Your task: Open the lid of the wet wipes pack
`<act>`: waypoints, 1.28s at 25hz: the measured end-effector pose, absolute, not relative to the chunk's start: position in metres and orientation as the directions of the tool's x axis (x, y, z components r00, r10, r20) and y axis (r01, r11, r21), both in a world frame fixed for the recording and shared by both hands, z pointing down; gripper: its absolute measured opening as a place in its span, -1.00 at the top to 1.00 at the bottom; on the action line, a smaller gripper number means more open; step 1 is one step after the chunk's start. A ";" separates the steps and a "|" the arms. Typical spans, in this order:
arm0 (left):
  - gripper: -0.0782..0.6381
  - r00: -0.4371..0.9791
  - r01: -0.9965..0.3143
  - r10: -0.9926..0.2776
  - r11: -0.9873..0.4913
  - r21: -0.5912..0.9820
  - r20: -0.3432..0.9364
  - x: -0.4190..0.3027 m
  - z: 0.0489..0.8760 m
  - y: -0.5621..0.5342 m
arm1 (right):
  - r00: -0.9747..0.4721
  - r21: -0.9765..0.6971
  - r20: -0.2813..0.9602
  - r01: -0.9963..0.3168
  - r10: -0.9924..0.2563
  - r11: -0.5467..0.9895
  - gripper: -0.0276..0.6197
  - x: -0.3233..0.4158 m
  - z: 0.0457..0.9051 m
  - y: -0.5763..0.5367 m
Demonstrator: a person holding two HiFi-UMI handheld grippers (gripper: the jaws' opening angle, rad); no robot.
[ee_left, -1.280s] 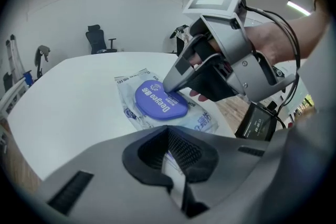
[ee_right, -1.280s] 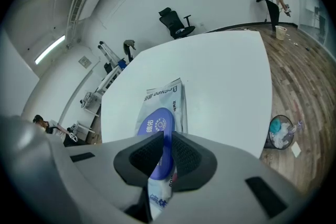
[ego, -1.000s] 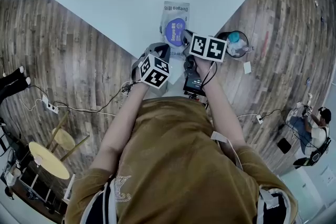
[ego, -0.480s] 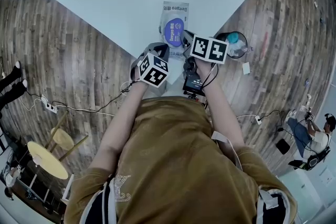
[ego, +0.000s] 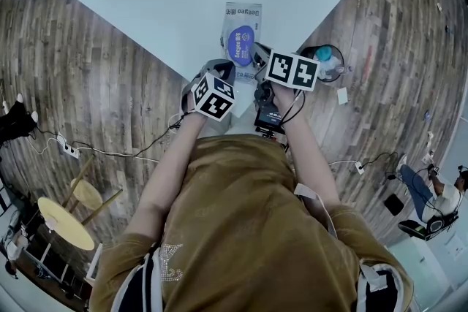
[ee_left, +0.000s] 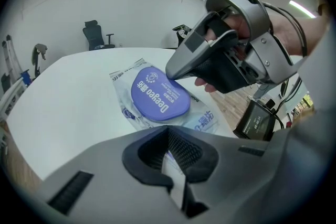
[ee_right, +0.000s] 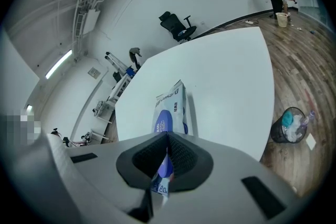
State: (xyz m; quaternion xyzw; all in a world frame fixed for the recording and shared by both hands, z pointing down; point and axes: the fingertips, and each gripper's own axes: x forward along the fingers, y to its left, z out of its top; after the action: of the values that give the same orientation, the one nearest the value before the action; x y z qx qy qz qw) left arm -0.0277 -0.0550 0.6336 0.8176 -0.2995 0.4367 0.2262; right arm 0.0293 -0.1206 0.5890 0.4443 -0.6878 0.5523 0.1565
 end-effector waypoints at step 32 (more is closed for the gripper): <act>0.78 0.415 -0.681 -0.244 -0.722 0.122 0.876 -0.027 0.635 -0.053 | -0.619 -0.679 0.659 -0.734 -0.427 0.014 0.89 0.013 0.569 -0.115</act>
State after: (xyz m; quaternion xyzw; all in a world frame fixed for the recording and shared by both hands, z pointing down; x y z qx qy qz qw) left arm -0.0270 -0.0532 0.6349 0.8068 -0.2867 0.4584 0.2383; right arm 0.0133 -0.1146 0.5694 0.4151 -0.6992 0.5662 0.1354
